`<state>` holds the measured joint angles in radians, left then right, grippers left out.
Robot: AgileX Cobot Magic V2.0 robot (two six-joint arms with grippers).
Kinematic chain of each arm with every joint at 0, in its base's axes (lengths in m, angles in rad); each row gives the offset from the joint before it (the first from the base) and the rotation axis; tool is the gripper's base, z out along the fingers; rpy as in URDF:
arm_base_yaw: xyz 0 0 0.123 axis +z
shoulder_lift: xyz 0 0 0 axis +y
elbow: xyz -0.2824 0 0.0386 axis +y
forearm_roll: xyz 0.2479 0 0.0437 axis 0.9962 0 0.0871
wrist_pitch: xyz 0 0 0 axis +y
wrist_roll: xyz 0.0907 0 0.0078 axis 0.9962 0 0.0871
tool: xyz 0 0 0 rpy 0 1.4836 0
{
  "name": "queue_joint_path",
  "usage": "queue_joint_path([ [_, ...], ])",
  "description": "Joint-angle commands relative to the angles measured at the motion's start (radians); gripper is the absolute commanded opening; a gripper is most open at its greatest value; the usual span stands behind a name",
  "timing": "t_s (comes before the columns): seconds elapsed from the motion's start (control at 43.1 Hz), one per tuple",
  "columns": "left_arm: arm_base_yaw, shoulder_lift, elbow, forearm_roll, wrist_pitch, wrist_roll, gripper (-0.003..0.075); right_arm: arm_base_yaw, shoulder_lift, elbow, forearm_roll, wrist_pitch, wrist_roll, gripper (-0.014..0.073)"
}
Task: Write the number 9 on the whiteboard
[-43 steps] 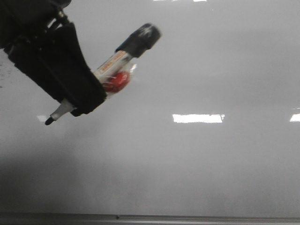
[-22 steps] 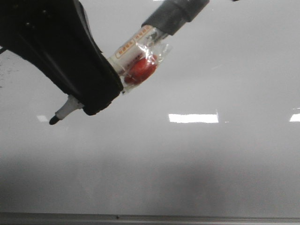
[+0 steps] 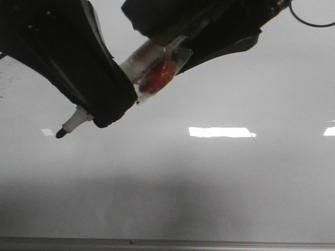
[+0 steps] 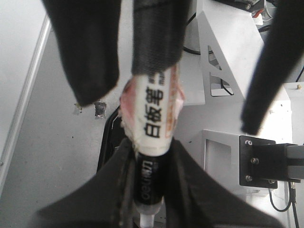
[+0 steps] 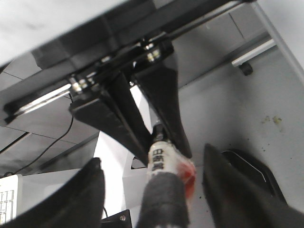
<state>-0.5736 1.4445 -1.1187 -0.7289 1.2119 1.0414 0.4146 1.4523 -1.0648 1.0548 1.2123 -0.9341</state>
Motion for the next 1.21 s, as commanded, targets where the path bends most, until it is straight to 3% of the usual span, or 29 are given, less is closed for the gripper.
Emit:
queue_joint_path([
  [0.0, -0.008, -0.038, -0.031, -0.062, 0.035, 0.002, -0.0018, 0.001, -0.02, -0.032, 0.057, 0.078, -0.014, 0.0315],
  [0.116, -0.008, -0.038, -0.031, -0.062, 0.024, 0.002, -0.0009, 0.001, -0.019, -0.032, 0.057, 0.09, -0.014, 0.0147],
  [0.209, -0.008, -0.039, -0.031, -0.062, 0.001, 0.002, 0.008, 0.001, -0.019, -0.032, 0.058, 0.092, -0.014, 0.0024],
  [0.302, -0.008, -0.041, -0.031, -0.062, -0.027, 0.002, 0.0261, 0.001, -0.019, -0.032, 0.058, 0.103, -0.014, -0.008],
  [0.325, -0.008, -0.041, -0.031, -0.062, -0.038, 0.0, 0.0337, 0.001, -0.019, -0.032, 0.058, 0.104, -0.014, -0.0106],
  [0.418, -0.006, -0.041, -0.031, -0.062, -0.071, 0.0, 0.0587, -0.008, -0.019, -0.032, 0.05, 0.095, -0.012, -0.0098],
  [0.511, -0.001, -0.044, -0.031, -0.062, -0.083, 0.0, 0.0653, -0.042, -0.021, -0.032, -0.002, 0.08, 0.028, -0.0098],
  [0.65, 0.052, -0.1, -0.004, -0.064, -0.093, -0.002, 0.0547, -0.116, -0.044, 0.0, -0.065, 0.022, 0.063, -0.0098],
  [0.79, 0.162, -0.218, 0.106, -0.147, -0.174, 0.003, 0.031, -0.198, -0.108, 0.084, -0.053, -0.185, 0.045, -0.0098],
  [0.882, 0.23, -0.302, 0.203, -0.202, -0.223, 0.038, 0.015, -0.21, -0.139, 0.132, 0.015, -0.367, -0.01, -0.0098],
  [0.999, 0.266, -0.385, 0.302, -0.259, -0.251, 0.085, -0.0015, -0.21, -0.132, 0.141, 0.167, -0.449, -0.133, -0.0098],
  [1.184, 0.266, -0.45, 0.344, -0.259, -0.274, 0.084, -0.0019, -0.21, -0.125, 0.141, 0.408, -0.606, -0.286, -0.0098],
])
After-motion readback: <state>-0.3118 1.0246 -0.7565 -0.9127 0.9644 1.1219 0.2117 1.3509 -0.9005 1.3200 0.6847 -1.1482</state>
